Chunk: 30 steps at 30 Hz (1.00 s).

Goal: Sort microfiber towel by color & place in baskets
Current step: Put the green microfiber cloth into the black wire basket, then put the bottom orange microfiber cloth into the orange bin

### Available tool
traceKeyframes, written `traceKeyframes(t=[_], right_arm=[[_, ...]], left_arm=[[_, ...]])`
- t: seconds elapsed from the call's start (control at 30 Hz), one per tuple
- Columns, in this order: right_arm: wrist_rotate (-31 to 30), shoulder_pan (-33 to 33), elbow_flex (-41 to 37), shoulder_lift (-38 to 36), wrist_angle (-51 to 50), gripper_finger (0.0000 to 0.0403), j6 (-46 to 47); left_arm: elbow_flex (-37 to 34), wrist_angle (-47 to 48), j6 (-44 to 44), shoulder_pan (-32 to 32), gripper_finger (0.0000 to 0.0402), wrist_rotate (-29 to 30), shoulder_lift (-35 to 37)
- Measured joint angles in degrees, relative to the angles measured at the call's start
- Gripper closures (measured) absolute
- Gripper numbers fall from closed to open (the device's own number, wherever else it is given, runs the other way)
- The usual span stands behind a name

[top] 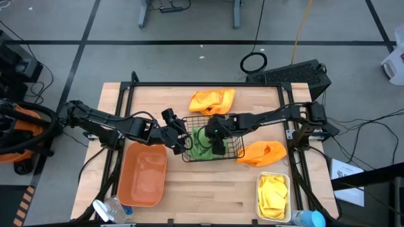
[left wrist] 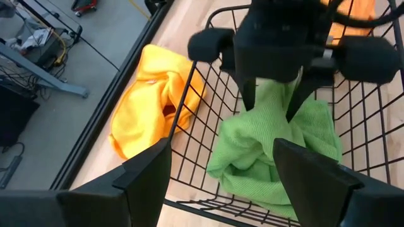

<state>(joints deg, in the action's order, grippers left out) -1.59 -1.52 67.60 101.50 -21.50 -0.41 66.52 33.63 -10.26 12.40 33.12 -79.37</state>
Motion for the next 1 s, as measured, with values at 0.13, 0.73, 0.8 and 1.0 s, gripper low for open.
traceKeyframes(t=[0.13,0.73,0.8,1.0], right_arm=[[-0.1,0.8,0.0,-2.4,-2.6,0.016,0.2],[-2.9,4.4,0.0,-10.5,-10.8,0.0323,0.6],[-2.9,4.5,0.0,-12.7,-14.0,0.0348,0.7],[-2.9,5.1,0.0,-19.6,-22.4,0.038,3.0]], left_arm=[[0.0,-0.1,0.0,0.0,0.012,0.0,0.0],[0.0,-0.4,0.1,0.0,0.012,0.0,0.0],[0.0,-0.4,0.1,0.0,0.012,0.0,0.0],[0.0,-1.6,0.6,0.0,0.012,0.0,0.0]])
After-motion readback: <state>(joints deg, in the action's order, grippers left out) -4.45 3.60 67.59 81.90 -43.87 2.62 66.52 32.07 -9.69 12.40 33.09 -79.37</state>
